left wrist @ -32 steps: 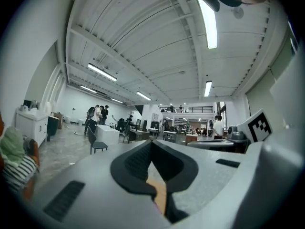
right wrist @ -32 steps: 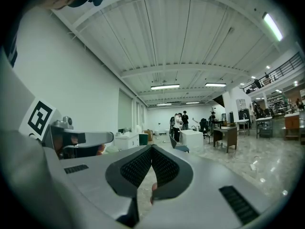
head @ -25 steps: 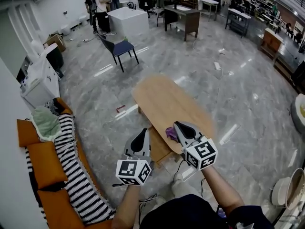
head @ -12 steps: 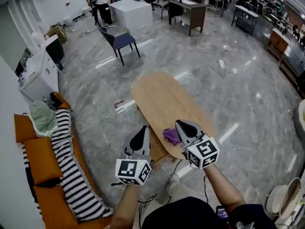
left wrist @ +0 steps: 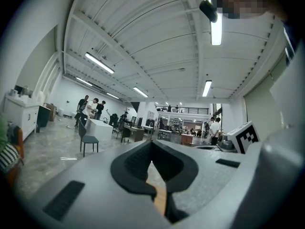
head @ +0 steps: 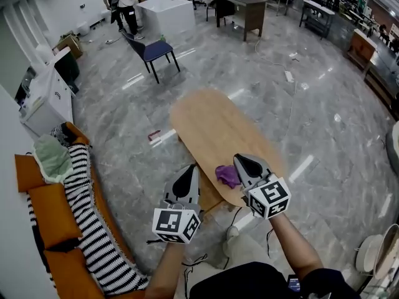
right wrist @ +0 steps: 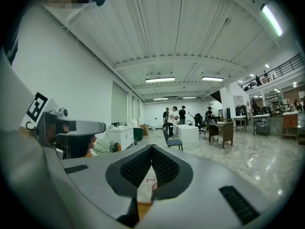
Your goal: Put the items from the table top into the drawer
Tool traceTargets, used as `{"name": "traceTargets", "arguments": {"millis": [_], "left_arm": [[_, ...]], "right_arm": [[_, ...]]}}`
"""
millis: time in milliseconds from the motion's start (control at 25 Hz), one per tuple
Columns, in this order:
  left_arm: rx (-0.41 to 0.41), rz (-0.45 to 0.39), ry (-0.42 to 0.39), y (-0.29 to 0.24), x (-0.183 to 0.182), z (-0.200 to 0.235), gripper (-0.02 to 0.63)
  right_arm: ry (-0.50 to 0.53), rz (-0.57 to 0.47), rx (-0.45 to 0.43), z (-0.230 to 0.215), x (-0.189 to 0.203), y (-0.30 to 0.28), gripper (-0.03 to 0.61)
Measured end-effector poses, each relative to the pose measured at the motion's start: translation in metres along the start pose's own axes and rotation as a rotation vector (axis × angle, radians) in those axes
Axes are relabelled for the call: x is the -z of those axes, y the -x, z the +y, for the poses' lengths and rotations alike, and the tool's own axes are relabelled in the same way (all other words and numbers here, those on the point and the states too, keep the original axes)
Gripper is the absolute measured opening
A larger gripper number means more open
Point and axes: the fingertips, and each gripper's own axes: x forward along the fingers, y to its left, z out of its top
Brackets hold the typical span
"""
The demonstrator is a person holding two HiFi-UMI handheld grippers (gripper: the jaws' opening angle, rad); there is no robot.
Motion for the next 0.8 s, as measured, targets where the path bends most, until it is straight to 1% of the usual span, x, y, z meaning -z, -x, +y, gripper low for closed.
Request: {"name": "traceTargets", "arguments": {"millis": [120, 360, 560, 800], "left_arm": [[0.023, -0.021, 0.008, -0.004, 0.012, 0.003, -0.002], [0.019, -0.016, 0.023, -0.007, 0.049, 0.022, -0.002], [0.031, -0.023, 0.002, -0.016, 0.077, 0.044, -0.002], [0.029, -0.033, -0.018, -0.021, 0.11, 0.062, -0.002]], "right_arm": [[0.011, 0.004, 0.032, -0.008, 0.018, -0.004, 0.017], [0.007, -0.01, 0.056, -0.013, 0.049, -0.007, 0.017], [0.016, -0.051, 0.055, -0.016, 0.071, -0.015, 0.017], [0.045, -0.05, 0.064, -0.021, 0.106, -0.025, 0.017]]}}
